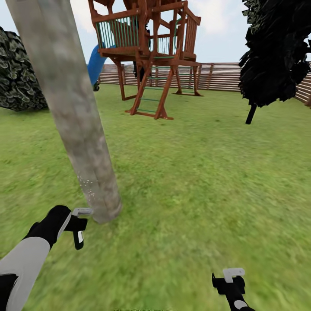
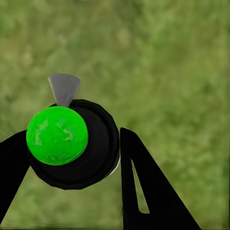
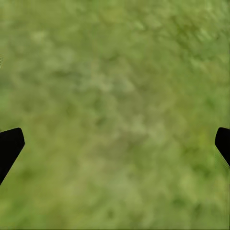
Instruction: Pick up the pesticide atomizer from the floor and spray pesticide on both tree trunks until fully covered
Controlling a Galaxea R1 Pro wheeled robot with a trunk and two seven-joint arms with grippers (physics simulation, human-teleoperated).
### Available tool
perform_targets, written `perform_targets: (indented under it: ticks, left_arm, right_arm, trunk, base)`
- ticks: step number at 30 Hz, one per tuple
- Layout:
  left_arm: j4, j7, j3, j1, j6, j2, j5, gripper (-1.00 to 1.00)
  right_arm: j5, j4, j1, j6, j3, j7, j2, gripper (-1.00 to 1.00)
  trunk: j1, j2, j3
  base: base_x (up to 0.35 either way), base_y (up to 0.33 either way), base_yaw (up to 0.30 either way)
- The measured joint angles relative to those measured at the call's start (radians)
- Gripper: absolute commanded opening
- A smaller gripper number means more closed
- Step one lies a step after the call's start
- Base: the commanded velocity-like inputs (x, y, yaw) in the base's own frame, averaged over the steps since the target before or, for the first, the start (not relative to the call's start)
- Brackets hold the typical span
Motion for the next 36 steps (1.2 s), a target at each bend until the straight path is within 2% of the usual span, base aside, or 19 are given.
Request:
perform_targets:
  ticks: [5,18,25,29,36]
  left_arm:
    - [0.001,0.0,0.0,0.0,0.001,-0.001,0.0,-1.0]
    - [-0.002,0.0,0.002,0.0,0.0,-0.006,0.0,-1.0]
    - [-0.004,0.001,0.002,0.0,0.0,-0.008,0.0,-1.0]
    - [-0.004,0.002,0.002,0.0,0.0,-0.008,0.0,-1.0]
    - [-0.003,0.001,0.001,0.0,0.0,-0.01,0.001,-1.0]
  right_arm:
    - [0.0,0.0,0.0,0.0,0.0,0.0,0.0,1.0]
    - [-0.001,0.0,0.0,0.0,0.0,0.0,0.0,1.0]
    - [-0.001,0.0,0.0,0.0,0.0,0.0,0.0,1.0]
    - [-0.001,0.0,0.0,0.0,0.001,-0.001,0.0,1.0]
    - [-0.001,0.0,0.0,0.0,0.0,-0.002,0.0,1.0]
  trunk:
    - [0.0,0.0,0.0]
    - [0.0,0.0,0.0]
    - [0.0,0.0,0.0]
    - [0.0,0.0,0.0]
    - [0.0,0.0,0.0]
  base:
    - [-0.024,-0.273,0.224]
    - [0.076,-0.274,0.011]
    - [0.006,-0.274,0.242]
    - [0.121,-0.27,0.199]
    - [0.158,-0.255,0.009]
